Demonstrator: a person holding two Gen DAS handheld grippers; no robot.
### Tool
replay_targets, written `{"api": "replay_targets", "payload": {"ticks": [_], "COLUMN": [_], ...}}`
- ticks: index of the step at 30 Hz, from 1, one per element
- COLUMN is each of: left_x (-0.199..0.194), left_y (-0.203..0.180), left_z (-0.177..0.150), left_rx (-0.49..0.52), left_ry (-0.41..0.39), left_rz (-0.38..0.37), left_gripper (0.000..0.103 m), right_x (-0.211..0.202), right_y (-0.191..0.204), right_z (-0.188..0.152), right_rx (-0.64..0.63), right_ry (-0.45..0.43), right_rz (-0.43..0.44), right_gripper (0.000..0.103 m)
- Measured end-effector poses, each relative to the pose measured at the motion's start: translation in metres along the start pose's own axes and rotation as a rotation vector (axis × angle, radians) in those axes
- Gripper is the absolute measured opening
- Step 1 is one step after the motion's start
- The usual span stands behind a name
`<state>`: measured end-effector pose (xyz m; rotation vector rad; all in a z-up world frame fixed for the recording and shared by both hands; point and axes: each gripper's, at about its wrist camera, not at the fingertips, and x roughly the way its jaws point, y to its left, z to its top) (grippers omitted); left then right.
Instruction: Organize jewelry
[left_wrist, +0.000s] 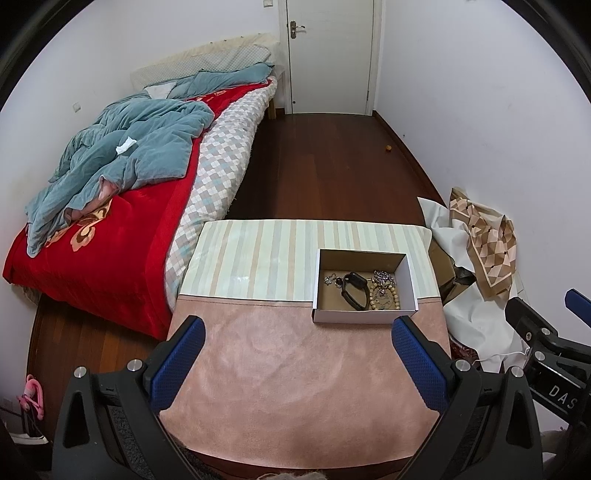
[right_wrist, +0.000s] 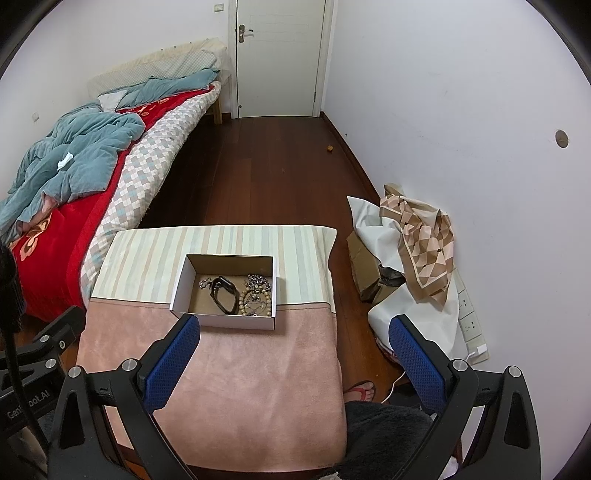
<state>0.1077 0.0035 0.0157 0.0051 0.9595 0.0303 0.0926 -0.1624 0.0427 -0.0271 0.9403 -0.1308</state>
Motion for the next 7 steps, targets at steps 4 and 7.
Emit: {"api": "replay_targets", "payload": {"ticks": [4,7], "left_x": [0.0004,0.0012], "left_y": [0.0007,0.0016], "left_z": [-0.0015,-0.003], "left_rx": [-0.002,-0.001], "left_ry": [-0.003,-0.005], "left_rz": [-0.012,-0.017], "left_gripper": [0.103,0.103], "right_x": [0.0001,-0.0001], "right_y": [-0.0002,-0.0007], "right_z": [0.0012,0.0016], "right_rx": [-0.001,0.0], "right_ry": [0.001,0.002], "right_rz": [0.001,0.004], "right_gripper": [0.103,0.103]}}
